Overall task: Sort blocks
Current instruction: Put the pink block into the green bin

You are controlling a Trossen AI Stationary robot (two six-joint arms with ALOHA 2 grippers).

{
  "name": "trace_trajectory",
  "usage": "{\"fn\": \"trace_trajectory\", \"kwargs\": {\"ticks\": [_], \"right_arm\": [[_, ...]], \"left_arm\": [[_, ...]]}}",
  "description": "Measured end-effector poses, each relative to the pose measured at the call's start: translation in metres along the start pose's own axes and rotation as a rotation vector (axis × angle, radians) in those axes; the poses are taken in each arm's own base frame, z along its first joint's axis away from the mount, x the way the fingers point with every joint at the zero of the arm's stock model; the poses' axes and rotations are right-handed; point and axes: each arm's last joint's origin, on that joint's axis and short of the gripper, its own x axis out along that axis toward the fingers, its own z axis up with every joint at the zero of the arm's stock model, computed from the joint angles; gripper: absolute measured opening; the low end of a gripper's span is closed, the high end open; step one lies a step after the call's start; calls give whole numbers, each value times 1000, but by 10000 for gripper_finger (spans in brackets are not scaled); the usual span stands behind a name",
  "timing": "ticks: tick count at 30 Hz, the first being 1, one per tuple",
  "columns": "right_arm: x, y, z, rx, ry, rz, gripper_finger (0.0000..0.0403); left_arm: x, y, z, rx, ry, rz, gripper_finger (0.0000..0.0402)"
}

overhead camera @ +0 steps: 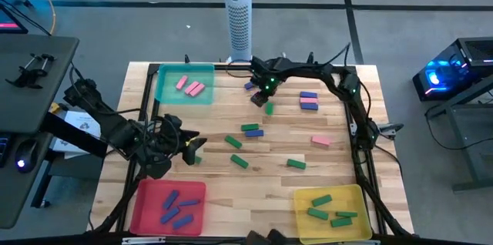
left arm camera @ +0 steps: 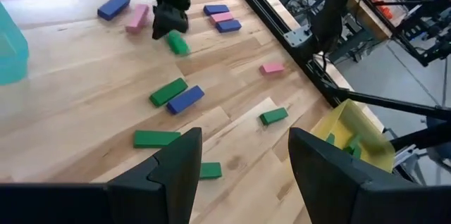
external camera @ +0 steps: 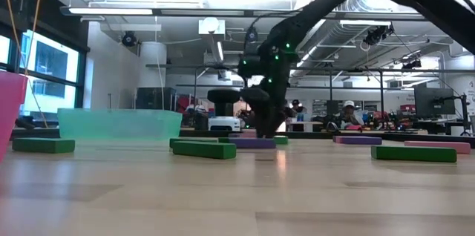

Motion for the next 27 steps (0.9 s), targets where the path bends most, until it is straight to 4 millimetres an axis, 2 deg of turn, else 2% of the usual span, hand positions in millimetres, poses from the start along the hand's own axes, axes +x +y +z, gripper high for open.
{"fn": "trace_trajectory", "kwargs": {"ticks": [2,4,12,16,19,27], "right_arm": [[-16,16,-1,-85,-18,110,146],[-30,29,-3,-179,-48,129,146],[-28,54,-10,-609,-48,-98,146],[-20,54,-6,-774,-54,-279,147],[-22,51,1,-836,-111,-273,157],[0,26,8,-906,-67,-255,222]], "left_arm": [[0,0,0,16,0,0,197],[1,0,1,36,-2,2,197],[5,1,5,96,-15,23,197],[8,1,7,112,-13,27,197],[9,1,8,130,5,27,197],[12,0,9,131,39,15,197]]}}
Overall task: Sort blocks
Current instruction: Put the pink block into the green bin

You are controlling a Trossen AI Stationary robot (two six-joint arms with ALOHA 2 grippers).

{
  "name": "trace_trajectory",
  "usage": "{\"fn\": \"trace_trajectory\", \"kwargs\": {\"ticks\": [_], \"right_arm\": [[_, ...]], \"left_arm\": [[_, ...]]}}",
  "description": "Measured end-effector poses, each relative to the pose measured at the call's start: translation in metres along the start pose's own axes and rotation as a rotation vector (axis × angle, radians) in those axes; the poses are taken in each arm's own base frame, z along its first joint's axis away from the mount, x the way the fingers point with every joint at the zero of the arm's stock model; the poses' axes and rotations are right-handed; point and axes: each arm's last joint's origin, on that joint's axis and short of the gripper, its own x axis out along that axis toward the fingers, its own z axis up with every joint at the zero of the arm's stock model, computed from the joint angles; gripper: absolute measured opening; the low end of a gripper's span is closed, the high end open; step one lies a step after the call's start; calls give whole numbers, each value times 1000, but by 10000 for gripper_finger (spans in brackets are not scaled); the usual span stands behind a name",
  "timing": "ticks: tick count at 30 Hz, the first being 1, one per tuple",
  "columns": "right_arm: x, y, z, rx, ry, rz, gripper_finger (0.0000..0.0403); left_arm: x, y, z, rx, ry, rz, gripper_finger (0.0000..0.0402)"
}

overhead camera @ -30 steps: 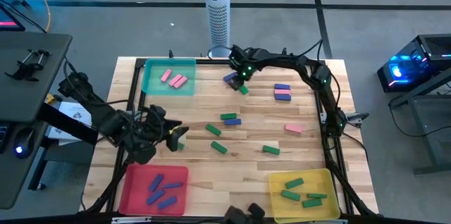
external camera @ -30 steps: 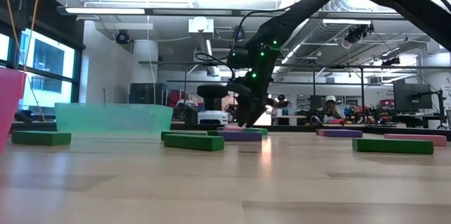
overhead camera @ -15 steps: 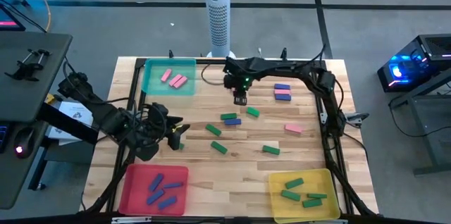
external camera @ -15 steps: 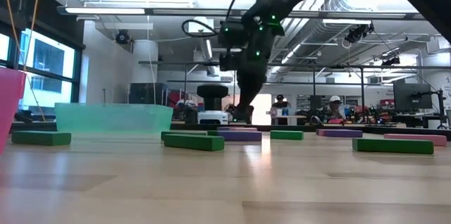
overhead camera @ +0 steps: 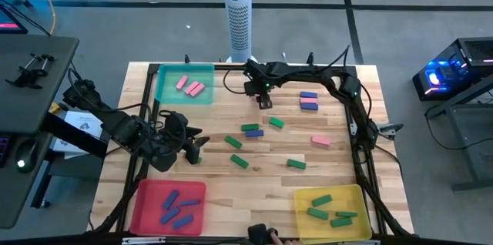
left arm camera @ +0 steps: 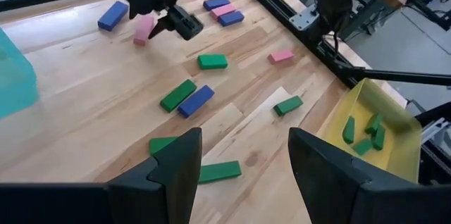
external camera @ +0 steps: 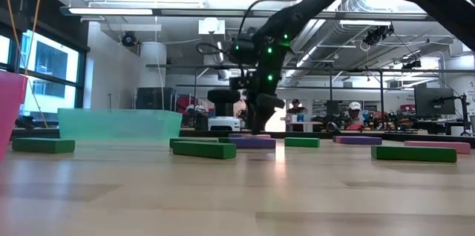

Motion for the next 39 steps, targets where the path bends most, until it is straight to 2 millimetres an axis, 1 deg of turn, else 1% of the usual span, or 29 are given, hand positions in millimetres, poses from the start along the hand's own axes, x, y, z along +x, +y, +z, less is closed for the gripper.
{"fn": "trace_trajectory", "kwargs": {"ticks": [3,7,10,13,15,18,20,21,23,25,27,29,33,35,37,39], "right_arm": [[12,-1,-5,-29,20,24,224],[11,-4,-5,-91,0,51,209],[11,1,-5,-179,16,88,188],[10,8,-5,-234,50,122,154],[9,11,-6,-238,71,147,125],[9,23,-8,-239,109,208,77],[7,33,-5,-207,143,234,49],[7,38,-2,-178,149,241,41],[4,47,4,-89,143,258,40],[1,54,10,18,101,314,40],[-7,60,16,114,47,361,40],[-27,61,25,187,-27,362,40],[-85,62,41,239,-213,289,40],[-117,63,45,271,-311,249,40],[-155,64,46,307,-424,211,40],[-195,68,43,334,-530,161,40]], "left_arm": [[0,-2,0,-12,-3,-11,197],[0,-3,1,-27,-6,-25,197],[0,-4,1,-35,-5,-30,197],[0,-4,1,-34,-5,-31,197],[0,-4,1,-33,-6,-30,197],[0,-4,1,-32,-13,-27,197],[0,-4,1,-31,-14,-26,197],[0,-4,1,-31,-14,-26,197],[0,-4,1,-31,-15,-25,197],[0,-4,1,-31,-12,-26,197],[0,-4,1,-30,9,-34,197],[0,-4,0,-30,29,-41,197],[-2,-7,-1,5,33,-70,197],[-1,-12,1,24,28,-108,197],[0,-17,5,45,21,-162,197],[3,-24,14,66,-4,-235,197]]}}
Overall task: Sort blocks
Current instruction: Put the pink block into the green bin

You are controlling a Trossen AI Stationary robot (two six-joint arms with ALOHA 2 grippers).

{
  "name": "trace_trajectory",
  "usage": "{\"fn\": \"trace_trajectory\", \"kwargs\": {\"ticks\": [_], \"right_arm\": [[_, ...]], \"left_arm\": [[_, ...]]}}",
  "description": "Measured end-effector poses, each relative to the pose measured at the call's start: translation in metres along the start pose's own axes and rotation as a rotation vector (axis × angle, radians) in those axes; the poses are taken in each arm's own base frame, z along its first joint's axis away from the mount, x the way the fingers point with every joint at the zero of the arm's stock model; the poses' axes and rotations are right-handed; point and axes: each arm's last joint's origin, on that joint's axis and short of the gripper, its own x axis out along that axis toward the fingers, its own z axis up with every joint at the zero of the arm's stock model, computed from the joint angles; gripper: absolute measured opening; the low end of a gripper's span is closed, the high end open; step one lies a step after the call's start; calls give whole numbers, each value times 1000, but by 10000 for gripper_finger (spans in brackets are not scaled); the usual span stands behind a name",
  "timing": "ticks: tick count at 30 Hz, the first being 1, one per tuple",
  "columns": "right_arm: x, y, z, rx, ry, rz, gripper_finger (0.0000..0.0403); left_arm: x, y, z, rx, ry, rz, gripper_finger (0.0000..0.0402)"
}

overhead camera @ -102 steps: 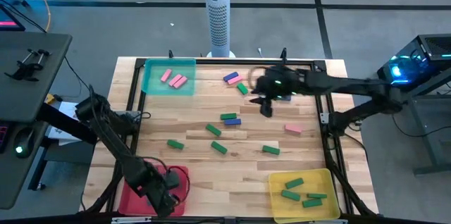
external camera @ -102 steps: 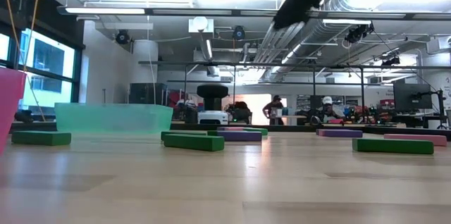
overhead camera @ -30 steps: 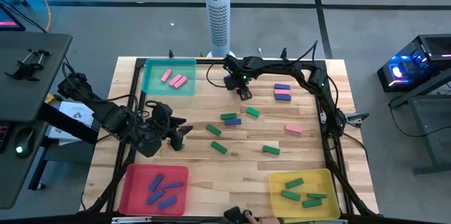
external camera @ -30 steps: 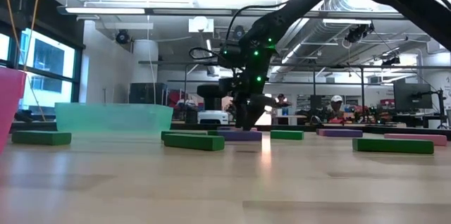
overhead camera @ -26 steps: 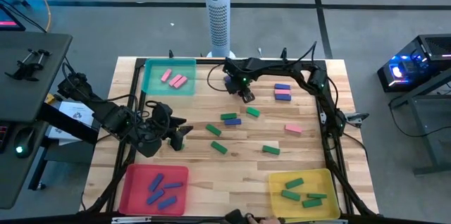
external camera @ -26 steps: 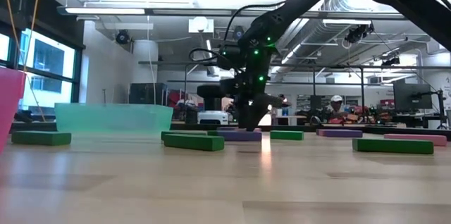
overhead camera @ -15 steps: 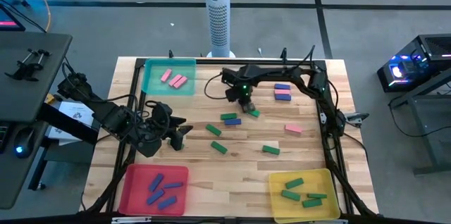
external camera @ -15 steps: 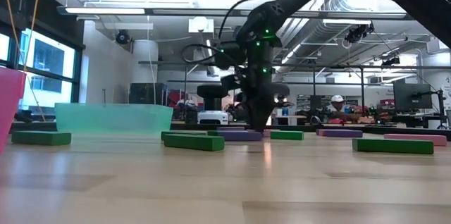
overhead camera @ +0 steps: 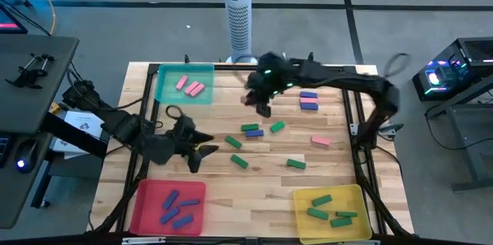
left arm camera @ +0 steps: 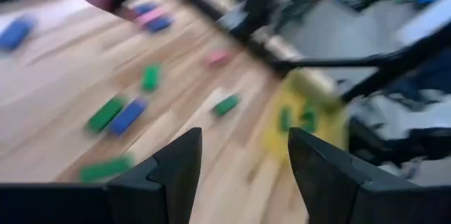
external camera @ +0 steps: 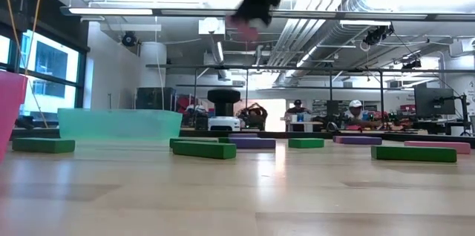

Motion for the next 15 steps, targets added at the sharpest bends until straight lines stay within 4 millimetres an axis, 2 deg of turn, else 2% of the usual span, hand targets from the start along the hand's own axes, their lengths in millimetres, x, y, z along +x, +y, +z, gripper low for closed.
{"fn": "trace_trajectory", "kwargs": {"ticks": [3,8,11,15], "right_arm": [[-47,22,15,-2,-154,-38,40],[-123,65,26,-23,-410,-27,40],[-153,85,28,-44,-529,11,40],[-176,104,33,-68,-676,47,40]], "left_arm": [[10,-6,19,53,-93,-87,197],[24,0,57,175,-261,-140,198],[28,4,79,273,-389,-190,199],[39,8,103,353,-521,-284,221]]}}
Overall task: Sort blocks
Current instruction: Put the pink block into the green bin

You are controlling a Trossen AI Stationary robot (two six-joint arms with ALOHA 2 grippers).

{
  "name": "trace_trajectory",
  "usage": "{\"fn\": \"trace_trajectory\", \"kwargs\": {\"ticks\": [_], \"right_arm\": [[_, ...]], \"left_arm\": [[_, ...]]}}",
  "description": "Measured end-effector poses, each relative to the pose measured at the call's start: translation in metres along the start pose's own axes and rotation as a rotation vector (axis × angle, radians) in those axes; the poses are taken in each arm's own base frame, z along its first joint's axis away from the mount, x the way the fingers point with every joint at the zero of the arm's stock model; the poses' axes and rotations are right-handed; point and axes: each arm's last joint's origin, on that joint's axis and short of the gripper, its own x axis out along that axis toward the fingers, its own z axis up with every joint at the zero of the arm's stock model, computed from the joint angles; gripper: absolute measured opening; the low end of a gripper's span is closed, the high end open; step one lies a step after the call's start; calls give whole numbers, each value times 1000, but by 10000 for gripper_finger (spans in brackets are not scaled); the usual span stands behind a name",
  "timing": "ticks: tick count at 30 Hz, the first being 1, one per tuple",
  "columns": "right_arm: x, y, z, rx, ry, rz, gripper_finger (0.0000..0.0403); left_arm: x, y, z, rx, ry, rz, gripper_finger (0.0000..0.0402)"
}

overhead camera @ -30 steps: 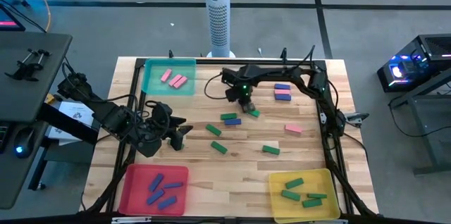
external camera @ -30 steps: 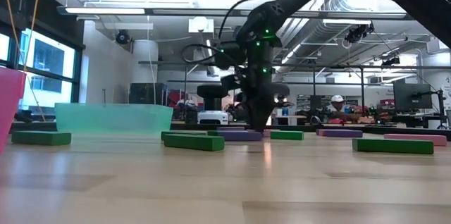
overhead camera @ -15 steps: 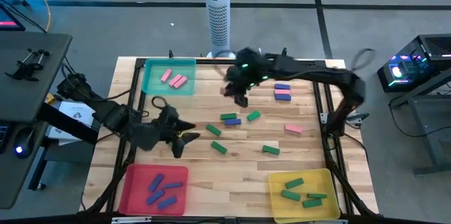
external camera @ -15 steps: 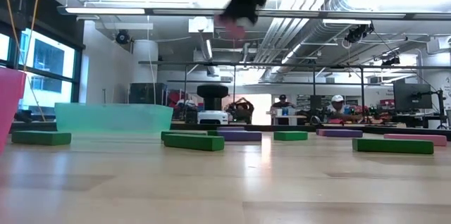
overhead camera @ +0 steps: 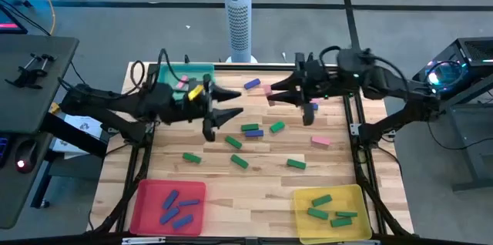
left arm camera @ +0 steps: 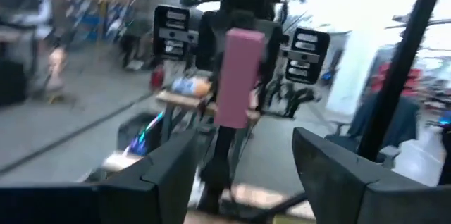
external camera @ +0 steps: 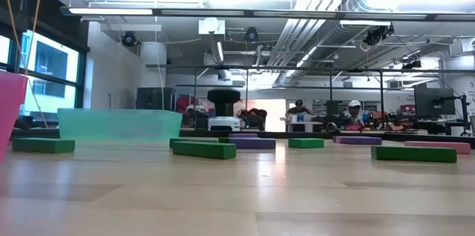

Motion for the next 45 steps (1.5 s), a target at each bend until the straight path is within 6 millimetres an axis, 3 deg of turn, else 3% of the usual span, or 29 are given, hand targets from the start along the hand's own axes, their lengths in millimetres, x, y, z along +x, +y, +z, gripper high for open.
{"fn": "trace_trajectory", "kwargs": {"ticks": [5,9,15,20,24,29,36,40,45], "right_arm": [[6,15,6,-11,-83,43,40],[10,20,4,-10,-80,-23,40],[14,25,1,-7,-66,-27,40],[15,24,0,-5,-58,-50,40],[18,25,-2,-5,-50,-59,40],[30,25,-9,17,-18,-61,45],[42,25,-17,53,14,-72,123],[36,22,-16,54,24,-84,147],[1,19,2,97,-34,-132,151]], "left_arm": [[27,14,-10,-1,-36,-114,268],[46,17,-24,-37,-45,-218,296],[63,16,-35,-59,-132,-211,301],[66,17,-36,-65,-153,-176,295],[66,17,-36,-65,-154,-176,267],[66,17,-37,-64,-147,-176,197],[62,18,-38,-74,-78,-169,75],[47,25,-34,-68,56,-58,75],[6,66,-24,-93,276,318,75]]}}
